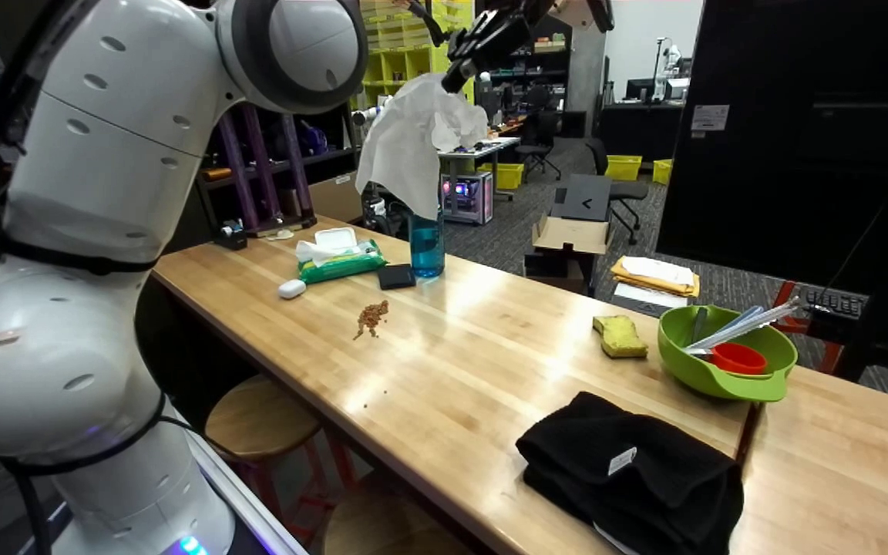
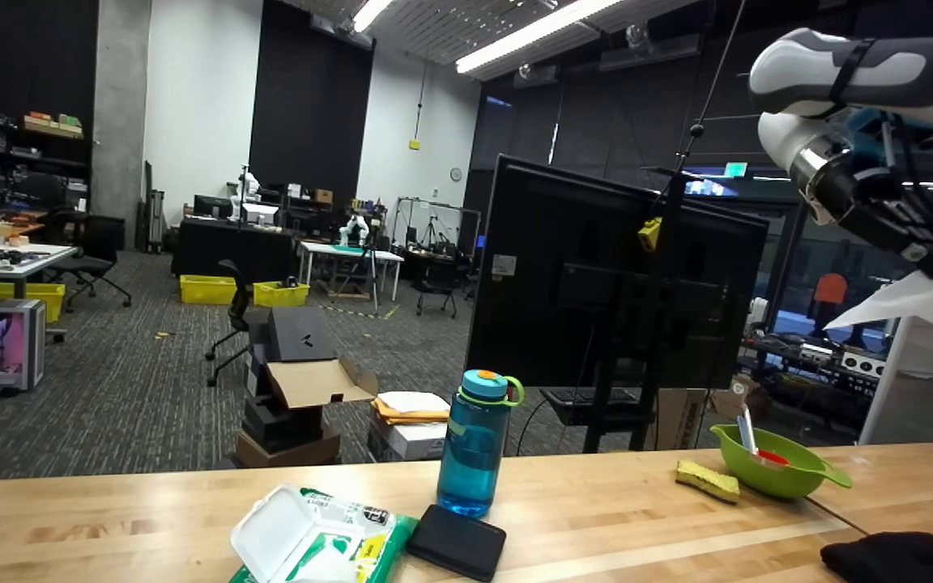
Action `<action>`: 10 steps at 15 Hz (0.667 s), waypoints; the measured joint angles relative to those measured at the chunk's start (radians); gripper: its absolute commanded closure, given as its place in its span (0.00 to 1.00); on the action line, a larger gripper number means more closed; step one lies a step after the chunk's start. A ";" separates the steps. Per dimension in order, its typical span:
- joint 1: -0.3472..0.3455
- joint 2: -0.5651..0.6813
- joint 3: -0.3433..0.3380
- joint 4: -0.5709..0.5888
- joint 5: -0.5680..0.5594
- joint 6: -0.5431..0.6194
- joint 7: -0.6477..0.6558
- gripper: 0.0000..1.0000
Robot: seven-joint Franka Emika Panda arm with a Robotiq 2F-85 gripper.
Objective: Remove the tissue from the green bowl and put it on the table
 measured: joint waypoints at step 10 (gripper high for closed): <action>-0.005 -0.166 0.030 -0.438 -0.049 0.486 -0.067 1.00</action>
